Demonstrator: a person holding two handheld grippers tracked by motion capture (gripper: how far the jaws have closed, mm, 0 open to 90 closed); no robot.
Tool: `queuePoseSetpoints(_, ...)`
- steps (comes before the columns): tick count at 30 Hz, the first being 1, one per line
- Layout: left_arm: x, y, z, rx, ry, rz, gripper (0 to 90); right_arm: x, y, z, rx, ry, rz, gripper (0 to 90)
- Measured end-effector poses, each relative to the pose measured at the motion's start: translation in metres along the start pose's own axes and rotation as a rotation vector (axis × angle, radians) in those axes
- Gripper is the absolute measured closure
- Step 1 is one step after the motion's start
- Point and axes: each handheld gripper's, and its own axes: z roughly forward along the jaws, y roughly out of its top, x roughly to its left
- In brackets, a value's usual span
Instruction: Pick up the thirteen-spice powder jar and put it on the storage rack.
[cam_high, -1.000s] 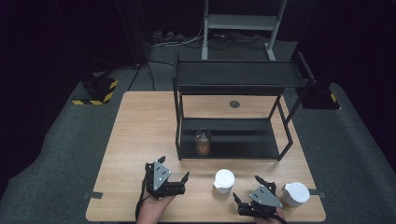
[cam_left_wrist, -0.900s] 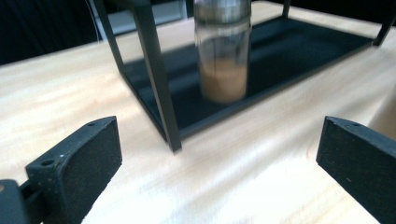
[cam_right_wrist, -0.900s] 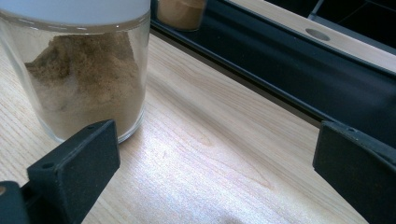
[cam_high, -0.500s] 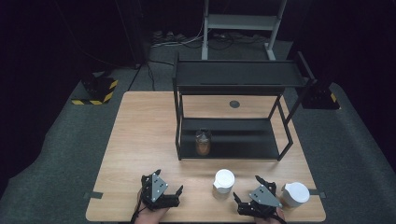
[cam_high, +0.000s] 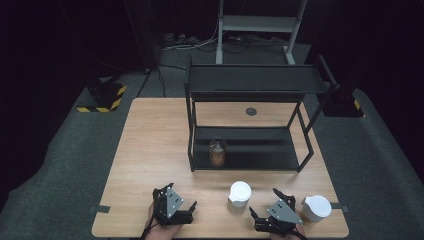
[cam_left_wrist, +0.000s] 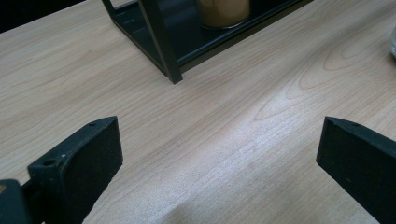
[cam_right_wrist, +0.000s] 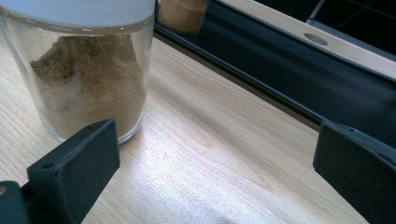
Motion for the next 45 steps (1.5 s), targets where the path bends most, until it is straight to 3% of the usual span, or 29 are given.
queuePoseSetpoints(12,0.001,-0.002,-0.001,-0.011,-0.008,0.003,0.6,0.000,-0.002,-0.002,-0.008,0.006,-0.010,0.4)
queuePoseSetpoints(21,-0.003,-0.001,-0.001,-0.008,-0.009,0.049,0.6,-0.002,0.002,-0.011,-0.045,0.027,-0.001,0.4)
queuePoseSetpoints(34,-0.006,-0.001,-0.001,-0.005,-0.006,0.072,0.6,0.002,0.008,-0.019,-0.085,0.068,-0.001,0.3)
queuePoseSetpoints(45,-0.003,-0.001,-0.001,-0.010,-0.012,0.061,0.6,0.003,0.013,-0.017,-0.114,0.106,0.018,0.3)
